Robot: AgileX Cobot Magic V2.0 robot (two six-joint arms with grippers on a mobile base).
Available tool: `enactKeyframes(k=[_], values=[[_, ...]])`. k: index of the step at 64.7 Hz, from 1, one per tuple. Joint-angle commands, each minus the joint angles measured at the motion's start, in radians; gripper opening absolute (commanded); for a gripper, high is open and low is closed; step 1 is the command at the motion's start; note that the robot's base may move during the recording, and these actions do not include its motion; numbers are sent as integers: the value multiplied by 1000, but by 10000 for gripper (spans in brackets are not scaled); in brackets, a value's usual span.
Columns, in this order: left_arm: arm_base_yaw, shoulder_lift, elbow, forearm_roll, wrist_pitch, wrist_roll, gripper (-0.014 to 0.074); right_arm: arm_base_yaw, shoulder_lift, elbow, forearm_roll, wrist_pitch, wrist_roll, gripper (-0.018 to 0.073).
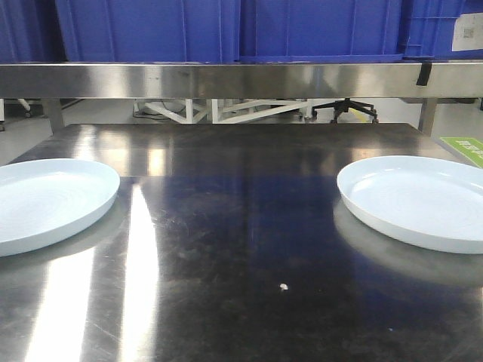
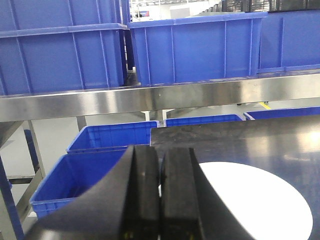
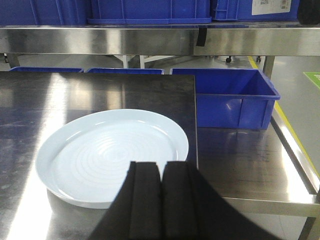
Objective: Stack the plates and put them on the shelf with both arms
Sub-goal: 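Move the left gripper down toward the plate nearest the left arm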
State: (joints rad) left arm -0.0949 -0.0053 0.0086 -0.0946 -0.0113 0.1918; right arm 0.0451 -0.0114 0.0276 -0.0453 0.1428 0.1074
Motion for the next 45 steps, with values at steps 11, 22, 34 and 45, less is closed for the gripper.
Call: enactKeyframes(k=[11, 22, 34, 45], values=[[2, -22, 2, -2, -79, -2, 82, -6, -19, 1, -1, -87, -4, 48], [2, -22, 2, -2, -102, -2, 82, -6, -19, 1, -1, -87, -4, 48], [2, -10, -32, -6, -120, -2, 82, -6, -19, 1, -1, -87, -4, 48], [2, 63, -137, -6, 19, -2, 82, -6, -19, 1, -1, -87, -4, 48]])
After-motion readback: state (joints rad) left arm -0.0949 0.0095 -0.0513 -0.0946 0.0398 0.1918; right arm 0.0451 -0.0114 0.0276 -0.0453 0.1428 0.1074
